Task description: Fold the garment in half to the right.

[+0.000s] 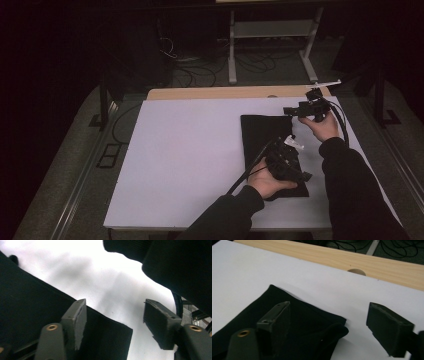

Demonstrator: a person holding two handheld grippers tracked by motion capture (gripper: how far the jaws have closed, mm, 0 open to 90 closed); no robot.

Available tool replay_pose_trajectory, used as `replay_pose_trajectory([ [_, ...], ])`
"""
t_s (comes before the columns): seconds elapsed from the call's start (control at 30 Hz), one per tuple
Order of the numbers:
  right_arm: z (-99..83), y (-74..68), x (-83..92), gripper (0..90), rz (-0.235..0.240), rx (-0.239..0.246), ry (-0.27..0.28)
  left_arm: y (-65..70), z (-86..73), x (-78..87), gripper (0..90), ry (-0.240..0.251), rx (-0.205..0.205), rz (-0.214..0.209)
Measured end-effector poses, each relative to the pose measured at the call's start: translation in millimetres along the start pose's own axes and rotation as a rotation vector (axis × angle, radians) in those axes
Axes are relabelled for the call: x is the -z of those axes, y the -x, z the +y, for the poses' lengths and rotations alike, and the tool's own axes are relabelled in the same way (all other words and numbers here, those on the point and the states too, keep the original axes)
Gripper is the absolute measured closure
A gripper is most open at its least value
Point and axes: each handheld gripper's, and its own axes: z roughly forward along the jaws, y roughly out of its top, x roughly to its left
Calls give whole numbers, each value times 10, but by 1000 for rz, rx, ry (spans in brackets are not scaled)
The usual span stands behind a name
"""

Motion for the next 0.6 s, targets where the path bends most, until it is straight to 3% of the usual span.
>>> replay_pose_trajectory([
  [0.17,27,-59,109,0,-10,13,3,31,10,82,210,30,-8,-28],
  [0.23,33,-82,159,0,-20,20,6,38,18,118,175,40,-9,-42],
  [0.47,8,-143,324,0,-18,34,15,-3,28,280,21,54,-40,-16],
  [0.6,-13,-180,409,0,-6,42,21,-36,29,383,0,62,-45,-2],
])
